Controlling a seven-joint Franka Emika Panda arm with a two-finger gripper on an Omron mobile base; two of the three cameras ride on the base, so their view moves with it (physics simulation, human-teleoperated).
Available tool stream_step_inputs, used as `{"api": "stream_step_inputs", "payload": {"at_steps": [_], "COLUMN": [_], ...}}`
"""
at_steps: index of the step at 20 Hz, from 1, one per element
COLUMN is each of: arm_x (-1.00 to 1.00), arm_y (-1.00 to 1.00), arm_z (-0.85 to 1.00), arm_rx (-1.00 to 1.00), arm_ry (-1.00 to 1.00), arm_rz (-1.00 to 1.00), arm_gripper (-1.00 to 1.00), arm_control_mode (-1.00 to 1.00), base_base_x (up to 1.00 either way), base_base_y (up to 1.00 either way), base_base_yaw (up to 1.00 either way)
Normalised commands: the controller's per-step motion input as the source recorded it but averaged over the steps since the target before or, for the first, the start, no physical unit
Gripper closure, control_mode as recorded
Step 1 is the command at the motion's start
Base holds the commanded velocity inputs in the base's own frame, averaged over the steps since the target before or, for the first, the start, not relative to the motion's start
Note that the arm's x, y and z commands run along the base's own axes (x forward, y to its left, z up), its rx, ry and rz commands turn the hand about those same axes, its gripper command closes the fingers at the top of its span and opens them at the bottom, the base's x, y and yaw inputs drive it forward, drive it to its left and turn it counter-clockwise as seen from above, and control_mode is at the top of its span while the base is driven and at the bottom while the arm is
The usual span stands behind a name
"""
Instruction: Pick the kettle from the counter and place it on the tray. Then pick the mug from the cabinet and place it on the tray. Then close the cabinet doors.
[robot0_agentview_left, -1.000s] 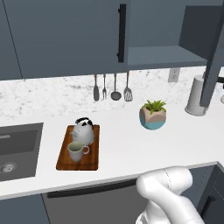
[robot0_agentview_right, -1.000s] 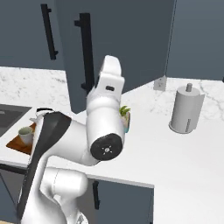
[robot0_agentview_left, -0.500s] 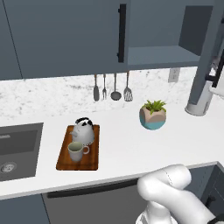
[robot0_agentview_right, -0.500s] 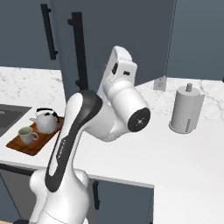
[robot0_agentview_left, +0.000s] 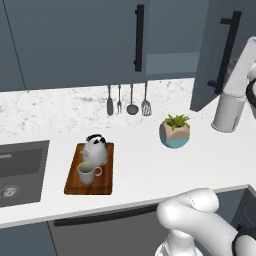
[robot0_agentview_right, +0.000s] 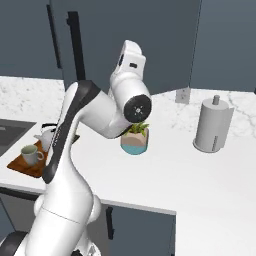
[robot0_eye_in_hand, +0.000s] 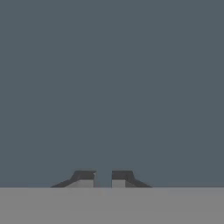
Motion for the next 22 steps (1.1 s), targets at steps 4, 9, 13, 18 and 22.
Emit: {"api": "stream_step_inputs", "payload": {"at_steps": [4,9,13,18,22], "arm_x": [0.78,0.71,0.66,0.70,0.73], "arm_y": [0.39,0.40,0.26,0.17,0.07], "arm_z": [0.00,0.00,0.00,0.00,0.00], "arm_rx": [0.00,0.00,0.00,0.00,0.00], "arm_ry": [0.08,0.03,0.02,0.03,0.08], "arm_rz": [-0.15,-0.16,-0.17,-0.19,-0.16], "arm_gripper": [1.00,1.00,1.00,1.00,1.00], "arm_control_mode": [-1.00,-1.00,-1.00,-1.00,-1.00], "base_base_x": [0.00,0.00,0.00,0.00,0.00], "base_base_y": [0.00,0.00,0.00,0.00,0.00], "base_base_yaw": [0.00,0.00,0.00,0.00,0.00]}}
